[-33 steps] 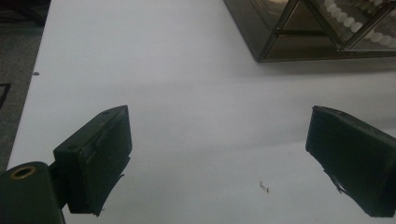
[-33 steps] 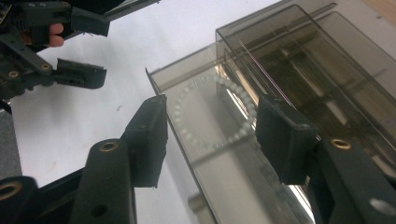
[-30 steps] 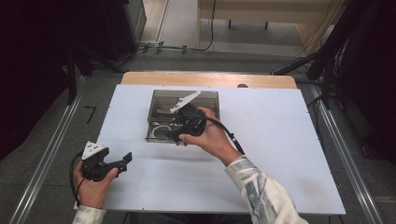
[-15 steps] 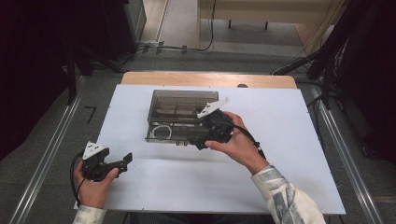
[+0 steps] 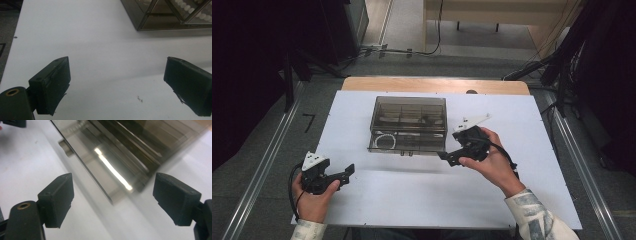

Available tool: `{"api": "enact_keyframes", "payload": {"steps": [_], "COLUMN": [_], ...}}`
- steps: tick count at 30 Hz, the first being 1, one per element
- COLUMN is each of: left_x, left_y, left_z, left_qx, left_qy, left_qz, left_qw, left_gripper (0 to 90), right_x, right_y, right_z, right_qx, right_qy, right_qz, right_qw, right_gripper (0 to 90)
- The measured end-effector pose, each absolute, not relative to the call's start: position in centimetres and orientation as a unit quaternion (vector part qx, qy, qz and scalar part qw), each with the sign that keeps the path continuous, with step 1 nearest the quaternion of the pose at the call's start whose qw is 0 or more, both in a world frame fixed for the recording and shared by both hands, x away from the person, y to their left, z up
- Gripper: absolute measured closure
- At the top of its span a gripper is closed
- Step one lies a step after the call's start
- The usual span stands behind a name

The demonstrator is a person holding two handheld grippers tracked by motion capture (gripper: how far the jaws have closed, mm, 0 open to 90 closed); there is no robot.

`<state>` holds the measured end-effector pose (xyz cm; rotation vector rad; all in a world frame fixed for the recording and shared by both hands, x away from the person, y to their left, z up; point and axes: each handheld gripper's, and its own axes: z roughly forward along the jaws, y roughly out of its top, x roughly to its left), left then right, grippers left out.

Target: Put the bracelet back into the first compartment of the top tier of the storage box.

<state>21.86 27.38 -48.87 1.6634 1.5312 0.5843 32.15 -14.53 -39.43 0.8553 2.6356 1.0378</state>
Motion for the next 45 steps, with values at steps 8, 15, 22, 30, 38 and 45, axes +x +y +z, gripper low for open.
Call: {"api": "enact_keyframes", "payload": {"steps": [8,15,22,30,38,45], "left_x": [21.9,22.0,22.0,22.1,22.3,22.1], "left_y": [27.1,27.2,27.1,27.1,26.8,27.1], "left_z": [-48.8,-48.9,-49.0,-49.0,-49.2,-49.2], "left_qx": [0.657,0.657,0.658,0.657,0.656,0.655], "left_qy": [0.602,0.603,0.604,0.607,0.61,0.612], "left_qz": [0.23,0.229,0.229,0.228,0.225,0.227], "left_qw": [0.391,0.39,0.388,0.384,0.383,0.38], "left_gripper": [7.2,7.2,7.2,7.2,7.2,7.2], "right_x": [31.5,31.0,30.0,28.9,28.2,27.4], "right_y": [-18.4,-22.5,-26.6,-30.9,-33.7,-36.3], "right_z": [-40.8,-42.3,-43.4,-44.8,-45.6,-45.6], "right_qx": [0.322,0.359,0.396,0.436,0.464,0.49], "right_qy": [0.876,0.863,0.845,0.826,0.807,0.787], "right_qz": [0.344,0.339,0.334,0.327,0.325,0.329], "right_qw": [0.099,0.11,0.127,0.144,0.164,0.181], "right_gripper": [15.4,15.3,15.2,15.0,14.1,13.3]}}
